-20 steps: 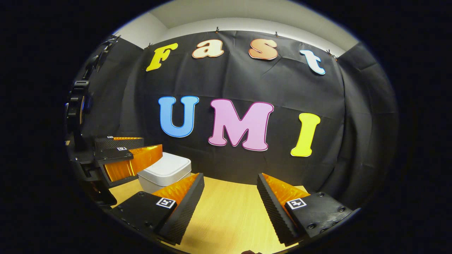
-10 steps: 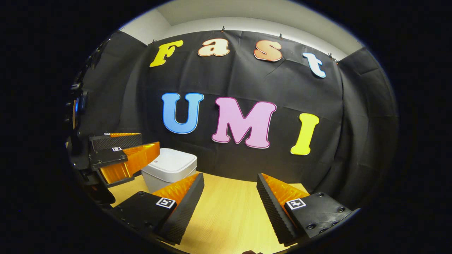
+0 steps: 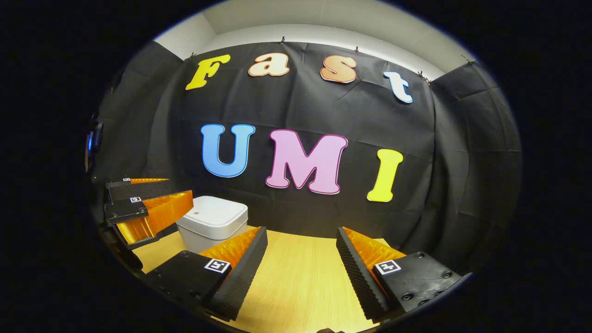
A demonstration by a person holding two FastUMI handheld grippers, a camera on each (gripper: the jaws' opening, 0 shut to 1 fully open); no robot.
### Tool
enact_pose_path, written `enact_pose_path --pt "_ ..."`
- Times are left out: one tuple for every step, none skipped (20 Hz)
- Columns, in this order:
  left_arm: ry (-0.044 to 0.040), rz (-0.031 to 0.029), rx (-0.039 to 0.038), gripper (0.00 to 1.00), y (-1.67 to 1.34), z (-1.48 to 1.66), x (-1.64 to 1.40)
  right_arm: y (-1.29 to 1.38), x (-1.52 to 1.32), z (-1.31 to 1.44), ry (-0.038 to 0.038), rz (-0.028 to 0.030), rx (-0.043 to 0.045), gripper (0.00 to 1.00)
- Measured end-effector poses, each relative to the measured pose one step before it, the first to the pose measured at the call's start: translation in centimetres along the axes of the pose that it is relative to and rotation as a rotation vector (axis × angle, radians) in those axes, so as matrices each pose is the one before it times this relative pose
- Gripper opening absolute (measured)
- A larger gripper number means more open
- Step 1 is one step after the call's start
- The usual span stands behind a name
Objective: Press the lid of the desktop garbage bin to open it, pick up the crumpled paper on the desktop and throw it into the bin, then pick up the pop can on the desktop and drop it into the bin, and finally close the garbage bin lid.
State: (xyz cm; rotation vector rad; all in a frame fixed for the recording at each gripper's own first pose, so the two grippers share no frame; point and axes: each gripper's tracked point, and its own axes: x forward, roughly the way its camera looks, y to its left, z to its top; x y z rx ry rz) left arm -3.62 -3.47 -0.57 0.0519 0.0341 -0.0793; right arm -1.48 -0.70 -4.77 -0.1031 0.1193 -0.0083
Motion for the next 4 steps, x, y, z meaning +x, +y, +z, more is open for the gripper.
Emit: enact_pose_path --pt "0.00107 0.0018 -0.00124 0.91 0.004 -0.06 -0.105 -0.095 -0.171 -0.09 0.00058 -0.00213 -0.00148 0.97" --pt "0.00245 -0.00268 -0.00175 0.91 -0.238 -0.116 -0.105 -0.206 -0.165 -0.087 0.0018 -0.00381 -0.002 0.97" --pt "0.00289 -0.00465 0.00174 0.91 -0.18 0.054 -0.079 -0.208 -0.199 -0.051 0.0022 -0.00521 -0.00168 0.97" --pt "0.00055 -0.00278 0.00544 0.93 -0.134 -0.062 -0.052 -0.217 -0.18 -0.026 0.00063 -0.0058 0.00039 0.97"
